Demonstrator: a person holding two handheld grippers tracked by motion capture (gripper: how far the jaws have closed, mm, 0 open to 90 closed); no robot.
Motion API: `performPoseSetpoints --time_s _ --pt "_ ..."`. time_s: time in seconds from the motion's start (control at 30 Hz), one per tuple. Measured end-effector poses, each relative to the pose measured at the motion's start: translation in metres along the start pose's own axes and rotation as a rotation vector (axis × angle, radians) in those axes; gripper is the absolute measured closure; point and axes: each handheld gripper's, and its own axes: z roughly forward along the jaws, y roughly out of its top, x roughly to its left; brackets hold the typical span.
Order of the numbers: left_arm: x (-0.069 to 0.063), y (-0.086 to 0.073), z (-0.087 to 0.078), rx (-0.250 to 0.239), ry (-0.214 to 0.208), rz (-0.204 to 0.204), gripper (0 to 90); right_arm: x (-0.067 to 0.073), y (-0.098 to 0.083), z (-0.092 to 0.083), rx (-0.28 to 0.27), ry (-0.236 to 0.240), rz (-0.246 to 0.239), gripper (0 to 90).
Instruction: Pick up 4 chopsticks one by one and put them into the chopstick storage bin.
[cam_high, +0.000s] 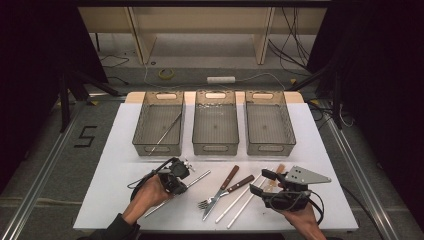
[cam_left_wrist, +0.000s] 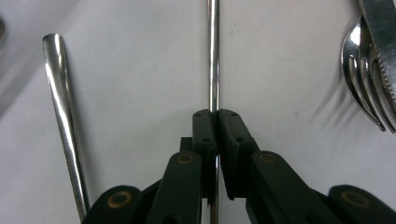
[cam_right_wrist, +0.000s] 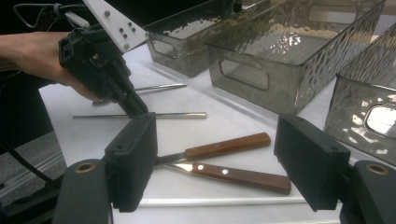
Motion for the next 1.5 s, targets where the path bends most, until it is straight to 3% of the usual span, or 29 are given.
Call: performPoseSetpoints --time_s 0.2,0.63,1.5 --pt "0.005 -0.001 -0.011 -0.034 -0.007 -0.005 85.0 -0.001 0.0 -0.001 -0.005 -0.002 0.006 31.6" --pt "0.012 -0.002 -0.026 -0.054 -0.02 -0.007 85.2 -0.001 0.0 -0.001 -0.004 -0.003 0.009 31.8" --pt "0.031 -0.009 -0.062 -0.198 0.013 -0.1 85.2 -0.002 0.0 -0.002 -0.006 -0.007 0.012 32.1"
